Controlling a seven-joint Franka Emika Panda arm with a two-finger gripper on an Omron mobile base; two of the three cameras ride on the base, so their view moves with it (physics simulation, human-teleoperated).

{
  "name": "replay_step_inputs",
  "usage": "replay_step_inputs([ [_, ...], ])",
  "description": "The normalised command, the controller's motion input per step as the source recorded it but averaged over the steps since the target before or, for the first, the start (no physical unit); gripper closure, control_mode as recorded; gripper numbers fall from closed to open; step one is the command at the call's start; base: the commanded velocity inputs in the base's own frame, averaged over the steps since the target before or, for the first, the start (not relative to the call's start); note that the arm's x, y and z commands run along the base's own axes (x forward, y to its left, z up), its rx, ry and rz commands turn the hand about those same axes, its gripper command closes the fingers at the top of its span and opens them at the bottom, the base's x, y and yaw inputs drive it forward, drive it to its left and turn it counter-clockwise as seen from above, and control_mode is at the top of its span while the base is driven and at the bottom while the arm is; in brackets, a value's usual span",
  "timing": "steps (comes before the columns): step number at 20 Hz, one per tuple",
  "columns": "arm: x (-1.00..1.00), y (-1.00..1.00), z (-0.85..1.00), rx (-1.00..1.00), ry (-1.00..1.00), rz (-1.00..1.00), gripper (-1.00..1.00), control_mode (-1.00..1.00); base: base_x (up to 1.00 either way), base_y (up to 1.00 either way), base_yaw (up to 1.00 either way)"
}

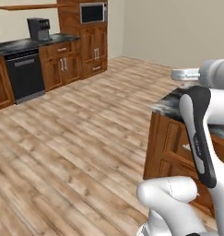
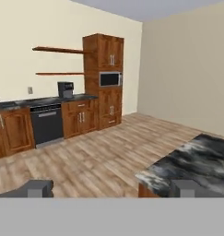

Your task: Pick the bottled drink, beer, bottled water from the counter and place them in the open cabinet.

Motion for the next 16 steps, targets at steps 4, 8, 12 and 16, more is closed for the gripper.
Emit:
replay_step_inputs([
  [4,0.00,0.00,0.00,0.00,0.00,0.00,-1.00,1.00,0.24,0.15,-0.54],
  [8,0.00,0.00,0.00,0.00,0.00,0.00,-1.00,1.00,0.45,0.12,-0.52],
  [12,0.00,0.00,0.00,0.00,0.00,0.00,-1.00,1.00,0.67,0.29,-0.48],
  [16,0.00,0.00,0.00,0.00,0.00,0.00,-1.00,1.00,0.64,0.14,-0.44],
])
